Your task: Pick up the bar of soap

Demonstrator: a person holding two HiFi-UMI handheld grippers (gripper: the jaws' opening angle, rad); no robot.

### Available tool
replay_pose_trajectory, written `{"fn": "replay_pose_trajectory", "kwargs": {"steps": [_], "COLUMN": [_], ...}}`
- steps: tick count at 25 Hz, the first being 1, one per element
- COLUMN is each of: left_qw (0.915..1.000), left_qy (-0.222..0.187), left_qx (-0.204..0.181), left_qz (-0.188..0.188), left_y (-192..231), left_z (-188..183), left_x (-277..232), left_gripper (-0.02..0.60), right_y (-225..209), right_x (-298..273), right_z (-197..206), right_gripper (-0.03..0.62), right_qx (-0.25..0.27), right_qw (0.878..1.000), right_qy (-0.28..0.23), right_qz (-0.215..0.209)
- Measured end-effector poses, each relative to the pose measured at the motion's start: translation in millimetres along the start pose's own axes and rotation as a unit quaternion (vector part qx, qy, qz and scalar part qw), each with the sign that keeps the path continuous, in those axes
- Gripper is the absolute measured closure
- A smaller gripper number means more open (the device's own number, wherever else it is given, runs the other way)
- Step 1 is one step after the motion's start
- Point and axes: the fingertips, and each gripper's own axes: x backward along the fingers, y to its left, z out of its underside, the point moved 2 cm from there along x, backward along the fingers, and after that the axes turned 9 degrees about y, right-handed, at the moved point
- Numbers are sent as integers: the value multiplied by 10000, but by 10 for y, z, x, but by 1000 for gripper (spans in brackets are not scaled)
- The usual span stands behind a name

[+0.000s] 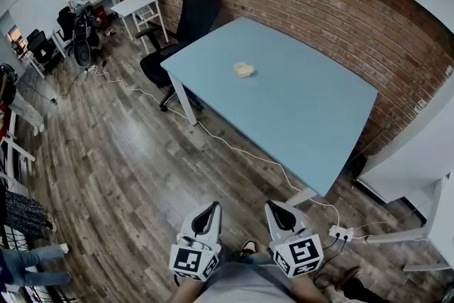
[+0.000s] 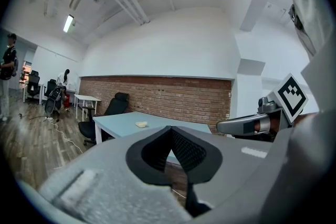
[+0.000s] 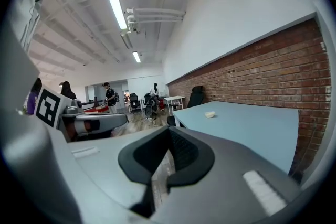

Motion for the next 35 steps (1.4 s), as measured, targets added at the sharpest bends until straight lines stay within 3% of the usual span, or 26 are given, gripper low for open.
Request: {"fn": "replay_pose_trajectory", "kwargs": {"steps": [8,12,25,35], "left_qw": [9998,9997,9956,9894], "left_qy": [144,170,28,-70], "left_qx": [156,149,-223,-265], "left_qz": [-24,112,911,1423], "left_y": [377,657,1872,2398], "left_z": [116,-23,-665,-965], "left_x": [-177,-438,-1402,-1714], "left_gripper": [578,578,578,578], "right_y": [21,-39,-81,77], "right_x": [-402,-757,-2156,-2708], "right_z": [6,-107,-906,-1273], "right_gripper": [591,591,591,591], "right_qx": [-38,-50,-72,-19], "right_qw": [9998,9996,9988,9967], "right_qy": [170,289,211,101], "right_qz": [-98,-8,445,805]}}
